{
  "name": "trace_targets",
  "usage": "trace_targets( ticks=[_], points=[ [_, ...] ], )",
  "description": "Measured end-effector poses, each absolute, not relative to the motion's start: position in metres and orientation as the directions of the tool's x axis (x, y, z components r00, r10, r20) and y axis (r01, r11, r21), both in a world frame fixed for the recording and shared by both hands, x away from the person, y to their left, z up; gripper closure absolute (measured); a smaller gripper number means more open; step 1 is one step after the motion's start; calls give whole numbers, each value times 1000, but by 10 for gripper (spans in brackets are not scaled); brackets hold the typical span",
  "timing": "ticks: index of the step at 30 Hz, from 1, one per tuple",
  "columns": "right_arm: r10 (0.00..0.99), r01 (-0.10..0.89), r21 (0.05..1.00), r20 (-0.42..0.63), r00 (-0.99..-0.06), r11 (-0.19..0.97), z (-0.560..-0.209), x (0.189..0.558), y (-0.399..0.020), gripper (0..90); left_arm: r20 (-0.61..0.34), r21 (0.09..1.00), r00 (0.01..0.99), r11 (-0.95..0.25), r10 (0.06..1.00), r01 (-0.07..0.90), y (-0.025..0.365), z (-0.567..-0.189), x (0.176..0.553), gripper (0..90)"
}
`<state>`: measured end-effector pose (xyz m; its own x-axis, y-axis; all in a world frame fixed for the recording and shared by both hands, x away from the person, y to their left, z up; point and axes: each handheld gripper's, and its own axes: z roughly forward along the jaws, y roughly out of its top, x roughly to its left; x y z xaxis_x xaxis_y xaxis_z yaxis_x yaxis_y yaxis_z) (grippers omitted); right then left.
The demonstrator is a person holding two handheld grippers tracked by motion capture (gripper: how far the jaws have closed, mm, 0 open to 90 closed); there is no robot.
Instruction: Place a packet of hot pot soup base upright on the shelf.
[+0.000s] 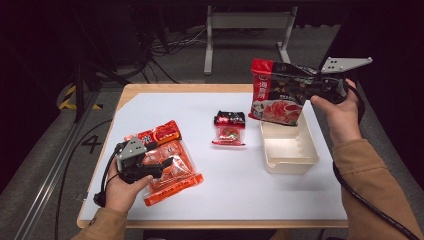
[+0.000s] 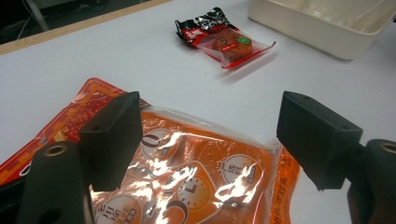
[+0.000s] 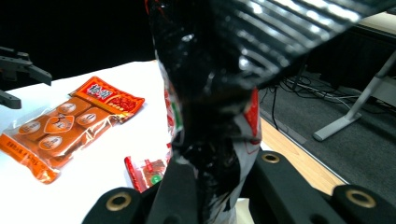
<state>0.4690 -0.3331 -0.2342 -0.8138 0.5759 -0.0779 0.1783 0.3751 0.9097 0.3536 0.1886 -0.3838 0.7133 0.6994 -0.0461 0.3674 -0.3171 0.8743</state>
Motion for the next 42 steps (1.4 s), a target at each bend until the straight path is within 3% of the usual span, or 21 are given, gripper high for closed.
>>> trace_targets(
  ticks=[33,42],
  points=[
    [575,98,904,-177,-798,415,-254,503,-366,848,-71,876,638,-258,766,407,219,-385,352,201],
    [557,108,904,-157,-815,413,-267,510,-366,847,-84,878,614,-233,785,418,228,-385,348,201]
  ],
)
